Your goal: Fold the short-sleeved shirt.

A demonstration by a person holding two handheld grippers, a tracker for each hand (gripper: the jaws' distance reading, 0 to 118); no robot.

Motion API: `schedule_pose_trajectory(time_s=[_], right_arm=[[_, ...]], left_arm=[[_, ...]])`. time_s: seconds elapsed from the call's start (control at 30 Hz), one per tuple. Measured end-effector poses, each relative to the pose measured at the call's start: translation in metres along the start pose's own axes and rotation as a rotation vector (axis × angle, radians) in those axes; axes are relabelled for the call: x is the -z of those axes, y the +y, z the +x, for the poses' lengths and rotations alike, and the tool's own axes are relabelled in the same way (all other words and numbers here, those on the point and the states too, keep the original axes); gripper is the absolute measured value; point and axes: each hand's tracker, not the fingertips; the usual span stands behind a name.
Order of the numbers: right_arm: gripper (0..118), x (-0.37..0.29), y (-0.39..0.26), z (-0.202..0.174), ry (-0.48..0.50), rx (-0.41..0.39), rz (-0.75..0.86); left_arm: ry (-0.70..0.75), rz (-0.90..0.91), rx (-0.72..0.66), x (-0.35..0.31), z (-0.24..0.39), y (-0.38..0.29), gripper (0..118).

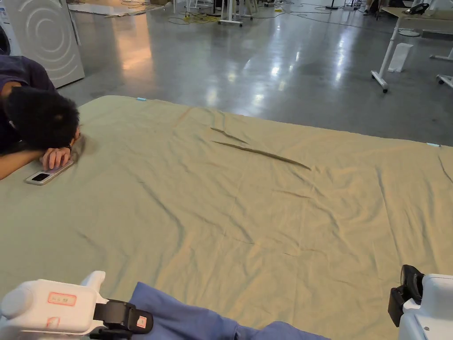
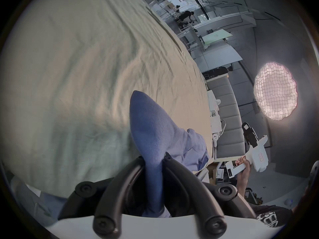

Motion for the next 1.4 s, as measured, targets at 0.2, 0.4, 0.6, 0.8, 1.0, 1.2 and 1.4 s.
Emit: schedule_pose_trajectory(time_s=[0.2, 0.4, 0.6, 0.8, 1.0, 1.2, 1.4], right_arm=[[0, 0.002, -0.001, -0.005, 0.017, 0.006, -0.001], [0, 0.005, -0.003, -0.008, 0.033, 0.015, -0.004], [0, 0.006, -0.003, -0.01, 0.042, 0.028, -0.006], [0, 0.003, -0.004, -0.005, 0.038, 0.037, -0.003], [0, 0.001, -0.008, 0.004, 0.019, 0.051, -0.01], [0, -0.002, -0.012, 0.011, 0.003, 0.065, -0.017], [0, -0.005, -0.015, 0.017, -0.012, 0.066, -0.026]], left_arm=[[0.207, 0.061, 0.019, -0.062, 0.021, 0.004, 10], [0.393, 0.076, 0.1, -0.083, 0.059, 0.0, 10], [0.446, 0.036, 0.2, -0.053, 0.116, -0.006, 10], [0.442, 0.008, 0.254, -0.017, 0.169, -0.014, 10], [0.413, -0.047, 0.315, 0.035, 0.201, -0.027, 10], [0.372, -0.116, 0.283, 0.117, 0.212, -0.042, 10], [0.424, -0.187, 0.25, 0.196, 0.199, -0.057, 10]])
